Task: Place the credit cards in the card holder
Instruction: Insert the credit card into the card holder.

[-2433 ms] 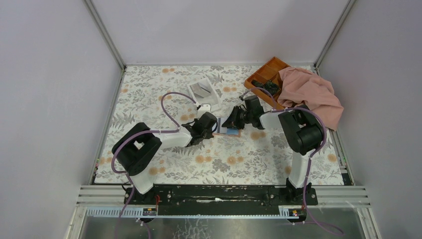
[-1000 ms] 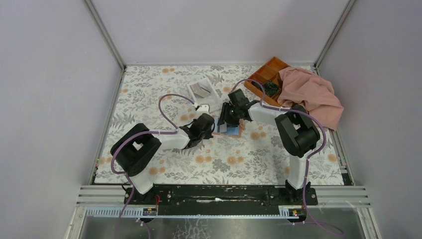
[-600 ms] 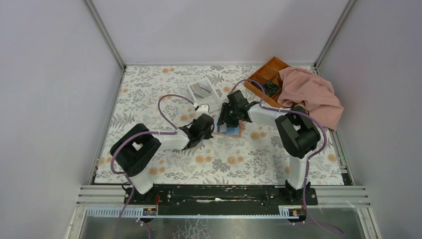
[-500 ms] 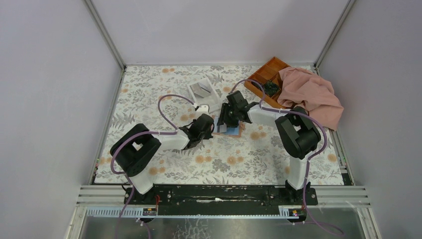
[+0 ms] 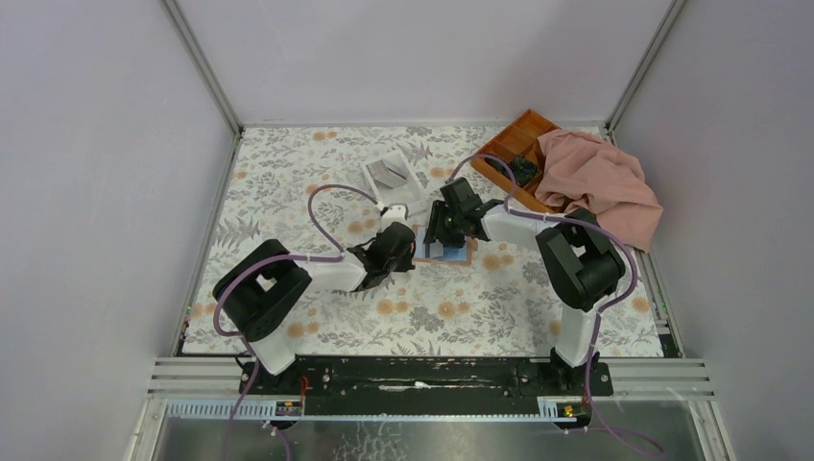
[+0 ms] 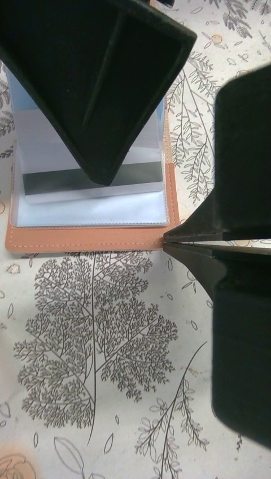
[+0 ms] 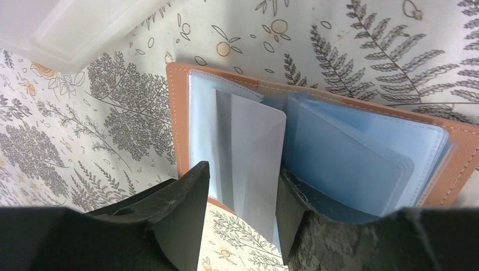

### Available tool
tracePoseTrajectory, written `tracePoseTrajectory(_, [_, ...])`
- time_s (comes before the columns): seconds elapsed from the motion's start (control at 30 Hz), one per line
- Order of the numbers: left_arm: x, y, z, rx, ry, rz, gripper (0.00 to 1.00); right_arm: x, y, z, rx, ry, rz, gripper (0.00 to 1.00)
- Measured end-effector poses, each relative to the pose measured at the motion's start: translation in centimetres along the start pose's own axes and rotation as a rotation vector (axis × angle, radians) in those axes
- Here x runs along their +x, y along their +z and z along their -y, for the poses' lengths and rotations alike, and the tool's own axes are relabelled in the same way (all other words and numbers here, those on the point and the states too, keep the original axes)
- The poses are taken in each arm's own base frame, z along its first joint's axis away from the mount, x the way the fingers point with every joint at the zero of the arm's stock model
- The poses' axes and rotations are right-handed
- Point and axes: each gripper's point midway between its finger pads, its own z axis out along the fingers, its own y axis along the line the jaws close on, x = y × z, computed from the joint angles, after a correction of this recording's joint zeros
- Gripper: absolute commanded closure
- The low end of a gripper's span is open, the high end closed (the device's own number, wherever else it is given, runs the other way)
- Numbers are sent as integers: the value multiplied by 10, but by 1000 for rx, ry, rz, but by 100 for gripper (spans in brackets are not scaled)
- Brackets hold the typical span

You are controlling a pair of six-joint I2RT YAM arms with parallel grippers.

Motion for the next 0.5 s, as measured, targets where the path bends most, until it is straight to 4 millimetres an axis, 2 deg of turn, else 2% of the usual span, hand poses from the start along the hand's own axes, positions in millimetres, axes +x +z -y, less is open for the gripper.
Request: tracePoseTrajectory(0.5, [6,0,16,61,-10,-17,100,3,-9,16,30,-5,-13,46])
